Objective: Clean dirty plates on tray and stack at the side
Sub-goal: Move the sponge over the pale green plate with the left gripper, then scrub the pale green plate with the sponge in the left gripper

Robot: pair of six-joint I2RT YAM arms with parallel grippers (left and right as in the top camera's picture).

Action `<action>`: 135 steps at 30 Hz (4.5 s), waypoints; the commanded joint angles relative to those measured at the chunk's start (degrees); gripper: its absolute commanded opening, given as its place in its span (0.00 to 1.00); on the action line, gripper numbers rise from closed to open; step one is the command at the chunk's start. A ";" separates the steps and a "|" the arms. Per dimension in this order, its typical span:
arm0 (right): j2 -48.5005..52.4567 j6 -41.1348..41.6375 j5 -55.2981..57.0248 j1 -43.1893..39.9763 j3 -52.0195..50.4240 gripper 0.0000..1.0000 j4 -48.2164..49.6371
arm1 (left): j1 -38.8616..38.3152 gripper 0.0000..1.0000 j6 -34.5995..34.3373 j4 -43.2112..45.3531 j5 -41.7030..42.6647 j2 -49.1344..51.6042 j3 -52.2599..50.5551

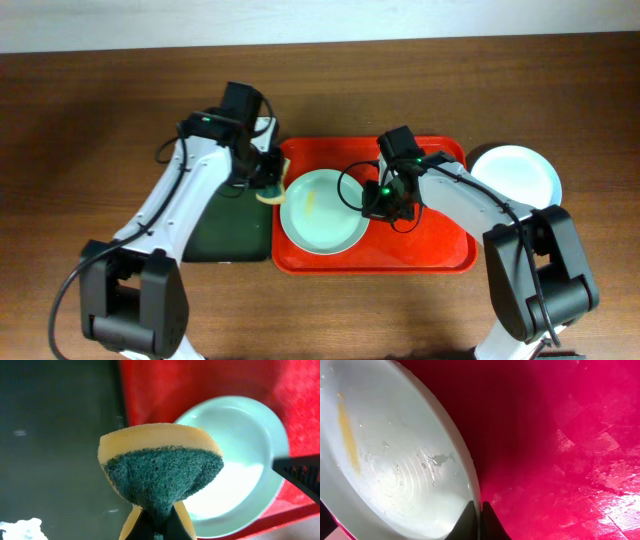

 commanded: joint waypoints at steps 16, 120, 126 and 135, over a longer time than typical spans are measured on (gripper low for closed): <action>0.52 -3.52 2.01 0.31 -0.37 0.04 1.29 | -7.13 0.00 -5.51 3.15 -2.78 4.48 0.20; 0.55 -4.04 2.01 0.31 -0.37 0.04 1.49 | -4.72 0.00 3.85 7.19 9.09 14.25 -2.40; 0.52 -4.02 2.01 0.31 -0.37 0.04 1.49 | -6.14 0.00 -4.24 15.69 6.69 14.25 -11.30; 0.52 -4.02 2.01 0.31 -0.37 0.04 1.49 | -9.40 0.00 -4.26 18.14 25.68 14.25 -13.20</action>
